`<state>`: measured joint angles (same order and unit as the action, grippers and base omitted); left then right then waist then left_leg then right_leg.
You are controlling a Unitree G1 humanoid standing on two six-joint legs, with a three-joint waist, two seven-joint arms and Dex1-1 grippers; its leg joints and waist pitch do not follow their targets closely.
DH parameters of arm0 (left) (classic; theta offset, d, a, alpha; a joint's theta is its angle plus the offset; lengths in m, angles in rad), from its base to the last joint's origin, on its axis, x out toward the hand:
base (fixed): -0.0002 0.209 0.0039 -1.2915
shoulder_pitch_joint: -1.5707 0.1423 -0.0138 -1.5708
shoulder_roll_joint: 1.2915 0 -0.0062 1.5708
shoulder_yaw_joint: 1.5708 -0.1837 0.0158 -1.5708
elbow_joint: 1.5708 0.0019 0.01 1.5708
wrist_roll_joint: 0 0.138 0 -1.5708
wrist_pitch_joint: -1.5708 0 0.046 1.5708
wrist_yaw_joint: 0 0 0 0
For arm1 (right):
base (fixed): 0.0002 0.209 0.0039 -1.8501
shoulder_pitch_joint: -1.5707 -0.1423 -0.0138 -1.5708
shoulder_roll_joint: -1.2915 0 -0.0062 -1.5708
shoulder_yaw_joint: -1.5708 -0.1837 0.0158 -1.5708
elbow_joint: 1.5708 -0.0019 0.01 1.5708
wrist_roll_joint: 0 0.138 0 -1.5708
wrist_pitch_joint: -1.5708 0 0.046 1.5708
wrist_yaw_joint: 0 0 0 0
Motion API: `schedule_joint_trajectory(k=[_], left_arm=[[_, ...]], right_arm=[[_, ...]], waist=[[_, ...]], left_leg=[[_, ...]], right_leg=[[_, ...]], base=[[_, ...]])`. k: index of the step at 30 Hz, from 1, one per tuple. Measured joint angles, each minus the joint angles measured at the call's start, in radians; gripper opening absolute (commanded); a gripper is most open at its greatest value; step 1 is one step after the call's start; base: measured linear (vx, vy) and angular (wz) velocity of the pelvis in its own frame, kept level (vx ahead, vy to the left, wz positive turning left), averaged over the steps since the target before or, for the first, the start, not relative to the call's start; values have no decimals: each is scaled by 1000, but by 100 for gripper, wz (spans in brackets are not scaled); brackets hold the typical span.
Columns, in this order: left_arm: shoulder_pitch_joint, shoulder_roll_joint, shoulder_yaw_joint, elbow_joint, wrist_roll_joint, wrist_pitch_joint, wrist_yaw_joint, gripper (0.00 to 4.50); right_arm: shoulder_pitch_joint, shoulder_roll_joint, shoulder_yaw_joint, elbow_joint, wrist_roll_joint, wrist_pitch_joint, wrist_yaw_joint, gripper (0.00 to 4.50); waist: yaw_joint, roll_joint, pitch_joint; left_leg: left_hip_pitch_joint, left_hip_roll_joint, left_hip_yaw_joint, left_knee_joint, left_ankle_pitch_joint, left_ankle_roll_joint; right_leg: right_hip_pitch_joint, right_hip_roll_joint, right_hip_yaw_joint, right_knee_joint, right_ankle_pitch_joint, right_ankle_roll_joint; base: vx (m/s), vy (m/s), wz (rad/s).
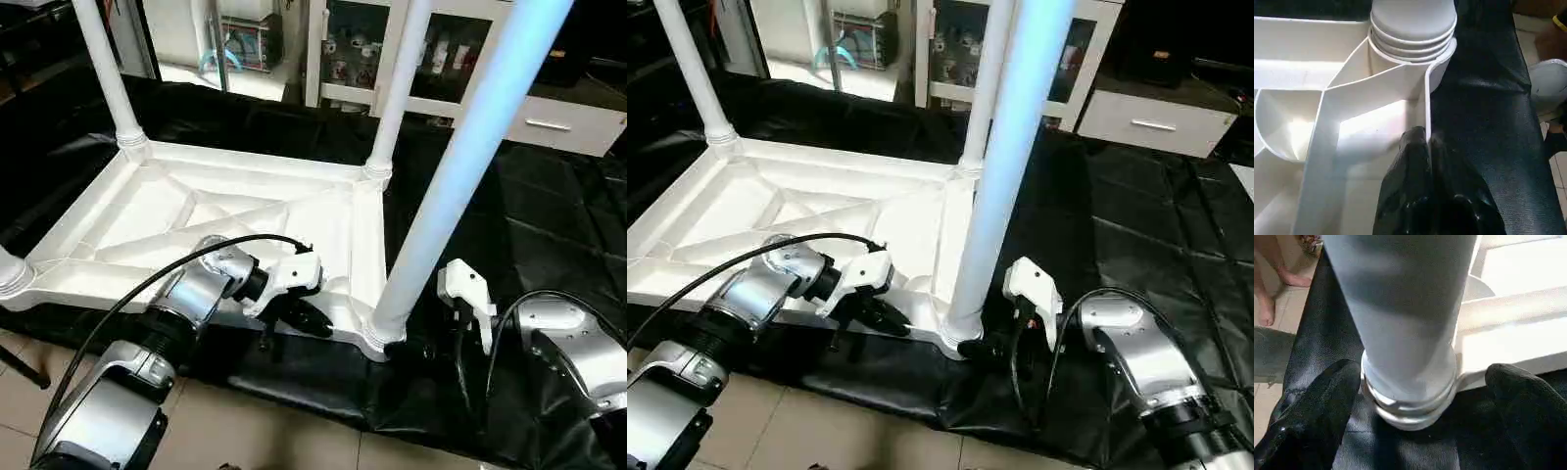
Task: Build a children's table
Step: Rotate leg to tighten
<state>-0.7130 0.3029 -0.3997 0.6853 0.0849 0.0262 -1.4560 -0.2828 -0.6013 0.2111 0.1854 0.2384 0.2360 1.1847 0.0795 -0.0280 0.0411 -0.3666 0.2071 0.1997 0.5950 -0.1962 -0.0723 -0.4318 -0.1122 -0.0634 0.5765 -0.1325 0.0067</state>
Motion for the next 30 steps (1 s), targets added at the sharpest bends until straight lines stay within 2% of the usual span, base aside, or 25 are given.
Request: schedule_joint_trajectory(k=[4, 12, 13, 19, 26, 30], left_arm=[[0, -4, -8, -6, 0, 5, 0, 0], [1, -5, -9, -9, 0, 11, 0, 0], [2, -4, -9, -11, 0, 12, 0, 0], [3, -5, -11, -14, 1, 16, 0, 0], [4, -5, -11, -14, 1, 17, 1, 0], [-1, -20, 5, 10, 13, 20, 69, 0]], right_arm=[[-22, 20, 16, 36, 4, -1, 21, 392], [-29, 41, 26, 63, 4, -7, 43, 332], [-29, 41, 26, 64, 4, -8, 48, 308], [-32, 41, 26, 73, 4, -16, 59, 276], [-29, 43, 25, 75, 3, -23, 56, 272], [-22, 96, -21, 120, 3, -20, -23, 271]], waist=[[10, 0, 0], [11, 0, 0], [10, 0, 0], [11, -1, -1], [11, -1, -1], [6, -3, -2]], left_leg=[[0, 0, 0, 0, 0, 0], [0, 0, 0, 1, 0, 0], [0, 0, 0, 1, 0, 0], [0, 0, 0, 1, 0, 0], [0, 0, 0, 2, 0, 0], [5, 0, 0, 2, 0, 0]], right_leg=[[0, 0, 0, 0, 0, 0], [0, 0, 0, 1, 0, 0], [0, 0, 0, 1, 0, 0], [0, 0, 0, 1, 0, 0], [1, 0, 0, 1, 0, 0], [8, 0, 0, 1, 0, -1]], base=[[0, 0, 0], [0, 0, 0], [0, 0, 0], [0, 0, 0], [0, 0, 0], [0, 0, 0]])
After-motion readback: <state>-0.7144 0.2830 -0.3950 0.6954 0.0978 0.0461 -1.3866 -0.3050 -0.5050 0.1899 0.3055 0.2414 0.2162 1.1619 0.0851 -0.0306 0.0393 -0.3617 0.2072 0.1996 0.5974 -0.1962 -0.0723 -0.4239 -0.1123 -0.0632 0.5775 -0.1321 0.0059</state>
